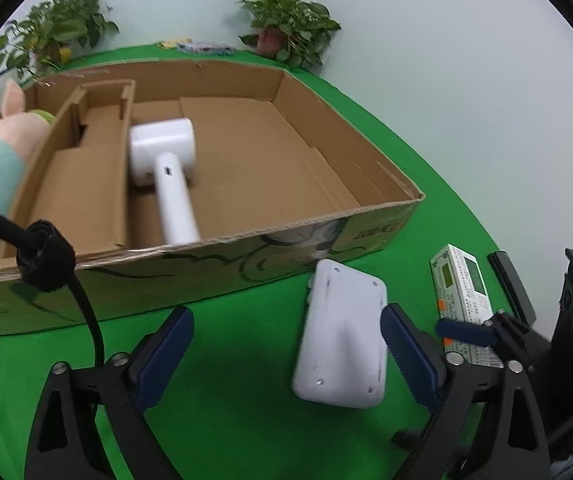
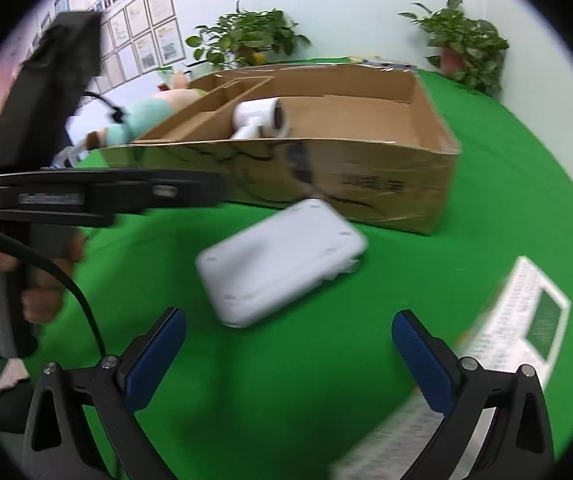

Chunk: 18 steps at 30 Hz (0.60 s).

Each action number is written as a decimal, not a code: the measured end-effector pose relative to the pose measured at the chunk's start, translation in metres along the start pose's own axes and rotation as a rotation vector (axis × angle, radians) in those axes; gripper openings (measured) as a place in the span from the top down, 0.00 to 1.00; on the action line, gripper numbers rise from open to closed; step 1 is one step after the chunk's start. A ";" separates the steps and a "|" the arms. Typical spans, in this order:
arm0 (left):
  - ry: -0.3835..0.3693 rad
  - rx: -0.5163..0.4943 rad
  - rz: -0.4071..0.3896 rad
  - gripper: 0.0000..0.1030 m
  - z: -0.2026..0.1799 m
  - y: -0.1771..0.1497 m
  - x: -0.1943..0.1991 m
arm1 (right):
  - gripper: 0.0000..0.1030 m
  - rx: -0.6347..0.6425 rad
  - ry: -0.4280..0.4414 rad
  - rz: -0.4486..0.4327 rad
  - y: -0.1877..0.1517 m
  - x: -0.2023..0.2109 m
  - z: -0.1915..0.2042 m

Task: Organize objects
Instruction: 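Move the right gripper back toward the white rounded device on the table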

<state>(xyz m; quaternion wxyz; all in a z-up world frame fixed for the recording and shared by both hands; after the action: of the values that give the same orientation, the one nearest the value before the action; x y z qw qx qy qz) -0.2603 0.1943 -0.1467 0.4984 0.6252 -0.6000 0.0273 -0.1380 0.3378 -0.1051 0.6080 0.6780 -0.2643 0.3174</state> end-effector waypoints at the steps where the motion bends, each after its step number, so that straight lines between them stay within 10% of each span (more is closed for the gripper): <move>1: -0.015 0.000 0.016 0.17 -0.001 0.000 -0.006 | 0.01 -0.015 0.009 0.010 0.001 -0.004 0.004; 18: -0.193 0.046 0.133 0.40 -0.029 -0.028 -0.043 | 0.01 -0.060 -0.013 0.026 -0.002 -0.011 -0.003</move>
<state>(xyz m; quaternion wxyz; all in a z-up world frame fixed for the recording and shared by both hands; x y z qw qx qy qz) -0.2336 0.2385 -0.1758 0.4209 0.5950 -0.6846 0.0137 -0.1445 0.3406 -0.1143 0.6219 0.6581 -0.2866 0.3130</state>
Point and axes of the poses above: each gripper's, at about its wrist camera, not at the fingertips, and x roughly against the way its jaws point, z to its left, y to its top, the point moved 8 cm from there along -x, roughly the way its jaws point, and after that the axes turned 15 degrees about -y, right-handed, at the moved point
